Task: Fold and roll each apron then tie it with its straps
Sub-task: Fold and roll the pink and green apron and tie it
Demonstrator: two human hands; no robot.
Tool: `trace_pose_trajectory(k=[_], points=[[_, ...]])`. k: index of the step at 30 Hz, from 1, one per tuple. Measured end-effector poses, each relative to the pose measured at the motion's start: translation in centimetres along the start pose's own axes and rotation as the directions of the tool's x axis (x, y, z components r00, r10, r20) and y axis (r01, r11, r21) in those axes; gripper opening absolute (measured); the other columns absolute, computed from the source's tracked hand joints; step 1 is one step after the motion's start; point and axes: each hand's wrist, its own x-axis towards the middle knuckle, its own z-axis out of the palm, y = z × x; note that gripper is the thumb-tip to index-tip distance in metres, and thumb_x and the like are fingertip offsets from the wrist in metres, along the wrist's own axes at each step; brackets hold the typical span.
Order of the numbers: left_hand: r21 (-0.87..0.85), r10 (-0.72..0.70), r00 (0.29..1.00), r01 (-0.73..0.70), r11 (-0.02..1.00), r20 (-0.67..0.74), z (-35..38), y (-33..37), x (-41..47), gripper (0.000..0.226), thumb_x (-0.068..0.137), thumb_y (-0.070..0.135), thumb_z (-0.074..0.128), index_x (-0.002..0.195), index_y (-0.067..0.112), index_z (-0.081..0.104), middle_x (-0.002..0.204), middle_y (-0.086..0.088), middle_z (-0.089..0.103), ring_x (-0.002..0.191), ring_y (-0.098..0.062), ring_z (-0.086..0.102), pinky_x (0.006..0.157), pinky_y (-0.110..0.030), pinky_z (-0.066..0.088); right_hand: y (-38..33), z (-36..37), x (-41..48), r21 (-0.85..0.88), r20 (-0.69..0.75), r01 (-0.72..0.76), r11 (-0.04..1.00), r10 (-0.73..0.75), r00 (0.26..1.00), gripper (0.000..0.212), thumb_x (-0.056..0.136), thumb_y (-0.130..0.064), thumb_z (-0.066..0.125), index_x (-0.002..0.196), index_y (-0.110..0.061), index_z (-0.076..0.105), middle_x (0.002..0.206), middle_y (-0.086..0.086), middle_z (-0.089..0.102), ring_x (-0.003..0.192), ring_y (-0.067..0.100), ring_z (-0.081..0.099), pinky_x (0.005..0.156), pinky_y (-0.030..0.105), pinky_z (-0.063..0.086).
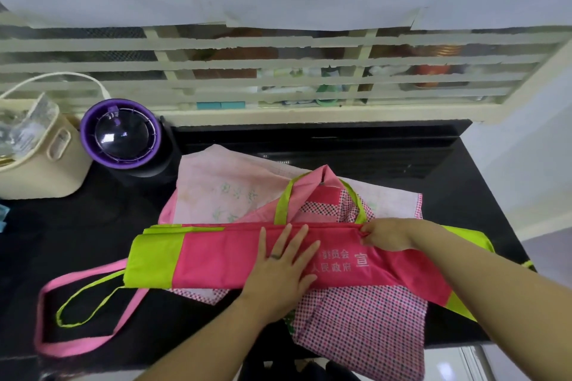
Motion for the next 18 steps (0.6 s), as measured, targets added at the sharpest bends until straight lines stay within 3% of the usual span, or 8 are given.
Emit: trace_pose_trajectory(k=[3,5,8,11,13,16,18], points=[[-0.006,-0.009,1.0,0.009,1.0,-0.005,1.1,-1.1,0.7,0.059,0.097,0.058,0.008,0.142,0.032,0.037,0.148,-0.001,0.042,0.138,-0.026,0.033,0.107,-0.058,0.007,0.8,0.2,-0.5,0.049,-0.003,-0.001,0.999,0.001,1.0,0.03,0.091,-0.023,0.056,0.119,-0.014,0.061,0.117,0.005,0.063,0.099,0.018,0.058,0.092,0.03,0.046],[-0.005,0.003,1.0,-0.003,1.0,-0.022,1.5,-1.4,0.8,0.059,0.097,0.06,0.009,0.143,0.033,0.034,0.149,-0.001,0.041,0.138,-0.024,0.028,0.106,-0.058,0.009,1.6,0.2,-1.2,0.038,0.053,-0.041,0.998,0.039,0.998,0.043,0.081,-0.018,0.066,0.122,-0.02,0.058,0.116,0.002,0.064,0.101,0.02,0.061,0.09,0.031,0.05],[0.012,0.008,0.998,-0.007,1.0,-0.066,1.6,-1.3,0.9,0.059,0.097,0.06,0.01,0.143,0.032,0.033,0.149,-0.002,0.041,0.138,-0.024,0.027,0.106,-0.057,0.009,3.1,0.5,-2.3,-0.17,0.1,-0.159,0.973,0.177,0.979,0.061,0.074,-0.014,0.069,0.132,-0.02,0.051,0.117,0.006,0.064,0.103,0.024,0.063,0.088,0.034,0.053],[0.034,0.015,0.996,-0.013,0.999,-0.087,1.7,-1.3,0.9,0.059,0.097,0.06,0.01,0.144,0.031,0.033,0.149,-0.003,0.04,0.138,-0.024,0.026,0.107,-0.056,0.007,4.6,0.4,-3.5,-0.313,0.056,-0.246,0.917,0.276,0.959,0.057,0.08,-0.007,0.061,0.134,-0.02,0.047,0.102,0.004,0.062,0.1,0.025,0.062,0.087,0.033,0.052],[0.033,0.011,0.997,-0.009,0.999,-0.079,1.7,-1.3,0.9,0.059,0.098,0.06,0.011,0.144,0.031,0.032,0.149,-0.003,0.04,0.139,-0.024,0.026,0.107,-0.055,0.007,5.9,0.2,-4.2,-0.347,-0.018,-0.324,0.88,0.339,0.941,0.045,0.086,-0.004,0.055,0.13,-0.017,0.052,0.09,0.0,0.055,0.095,0.025,0.059,0.092,0.035,0.05],[0.036,0.012,0.997,-0.009,0.999,-0.078,1.5,-1.3,0.9,0.059,0.098,0.059,0.011,0.144,0.031,0.032,0.149,-0.003,0.042,0.138,-0.024,0.026,0.108,-0.055,0.006,7.7,0.4,-4.7,-0.333,-0.178,-0.484,0.81,0.45,0.875,0.036,0.091,-0.007,0.05,0.126,-0.014,0.053,0.116,0.003,0.058,0.109,0.026,0.057,0.098,0.037,0.044],[0.038,0.01,0.997,-0.007,0.999,-0.075,1.5,-1.3,0.9,0.059,0.097,0.06,0.01,0.144,0.031,0.032,0.148,-0.003,0.043,0.138,-0.024,0.026,0.108,-0.055,0.005,9.3,1.1,-5.0,-0.221,-0.309,-0.55,0.806,0.477,0.823,0.032,0.09,-0.007,0.047,0.119,-0.016,0.056,0.119,0.002,0.059,0.112,0.026,0.057,0.098,0.04,0.04]])
